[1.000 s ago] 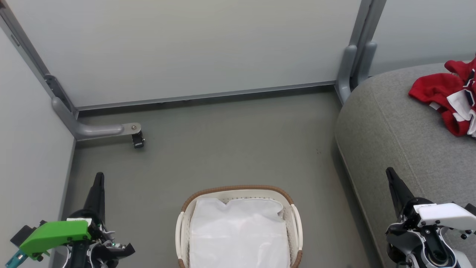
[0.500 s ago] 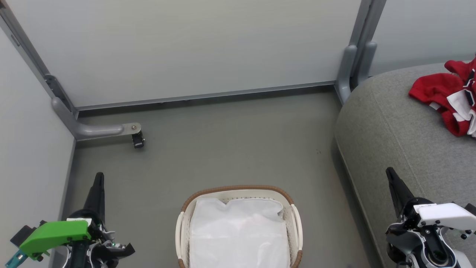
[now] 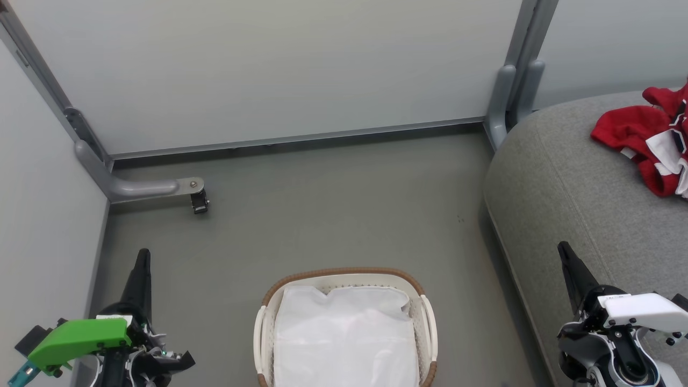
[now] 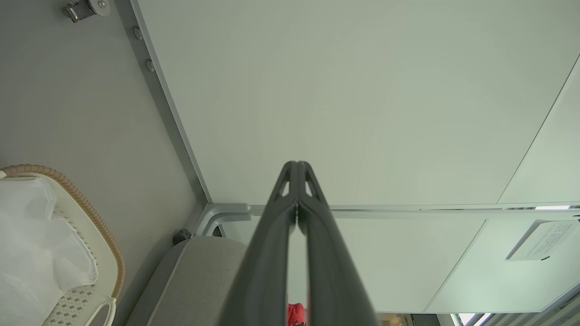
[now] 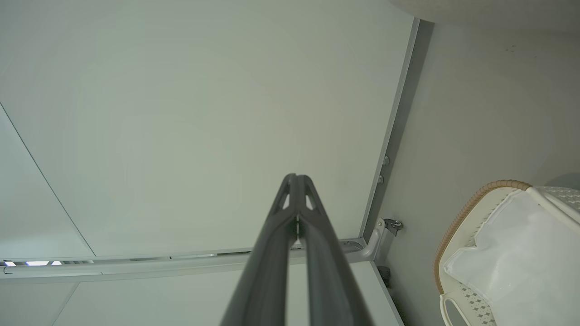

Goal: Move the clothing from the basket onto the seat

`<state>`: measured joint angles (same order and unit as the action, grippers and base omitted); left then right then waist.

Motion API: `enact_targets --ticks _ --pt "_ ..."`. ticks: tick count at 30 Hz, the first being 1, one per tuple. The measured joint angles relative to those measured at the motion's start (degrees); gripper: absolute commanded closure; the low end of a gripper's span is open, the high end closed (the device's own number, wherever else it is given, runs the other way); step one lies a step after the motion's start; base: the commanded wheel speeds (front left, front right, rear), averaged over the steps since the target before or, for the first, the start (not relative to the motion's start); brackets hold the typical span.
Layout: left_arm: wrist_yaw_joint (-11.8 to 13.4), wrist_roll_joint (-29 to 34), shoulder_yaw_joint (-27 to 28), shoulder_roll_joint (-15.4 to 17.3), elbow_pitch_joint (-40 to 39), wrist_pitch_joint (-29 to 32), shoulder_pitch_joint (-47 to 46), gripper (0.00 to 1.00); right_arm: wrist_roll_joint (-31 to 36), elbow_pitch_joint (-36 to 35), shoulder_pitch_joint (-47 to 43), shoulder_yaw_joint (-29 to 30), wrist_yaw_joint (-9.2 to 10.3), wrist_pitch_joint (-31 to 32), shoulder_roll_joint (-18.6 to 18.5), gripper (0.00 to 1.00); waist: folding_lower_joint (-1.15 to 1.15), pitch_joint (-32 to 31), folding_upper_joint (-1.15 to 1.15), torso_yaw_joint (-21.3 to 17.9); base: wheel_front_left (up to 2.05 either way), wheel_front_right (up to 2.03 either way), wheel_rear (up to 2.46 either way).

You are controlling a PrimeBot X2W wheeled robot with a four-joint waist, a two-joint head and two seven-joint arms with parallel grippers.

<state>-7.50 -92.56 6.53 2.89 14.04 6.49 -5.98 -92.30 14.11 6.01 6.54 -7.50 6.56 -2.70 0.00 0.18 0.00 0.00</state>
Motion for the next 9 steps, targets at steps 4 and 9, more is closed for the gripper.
enact_targets --ticks 4,9 --pt "0.0 0.0 0.0 0.0 0.0 0.0 0.0 1.0 0.0 0.0 0.0 0.0 0.0 0.0 0.0 1.0 0.0 0.0 0.0 0.0 0.0 0.0 0.0" --pt "0.0 0.0 0.0 0.0 0.0 0.0 0.0 1.0 0.0 0.0 0.0 0.0 0.0 0.0 0.0 1.0 0.0 0.0 0.0 0.0 0.0 0.0 0.0"
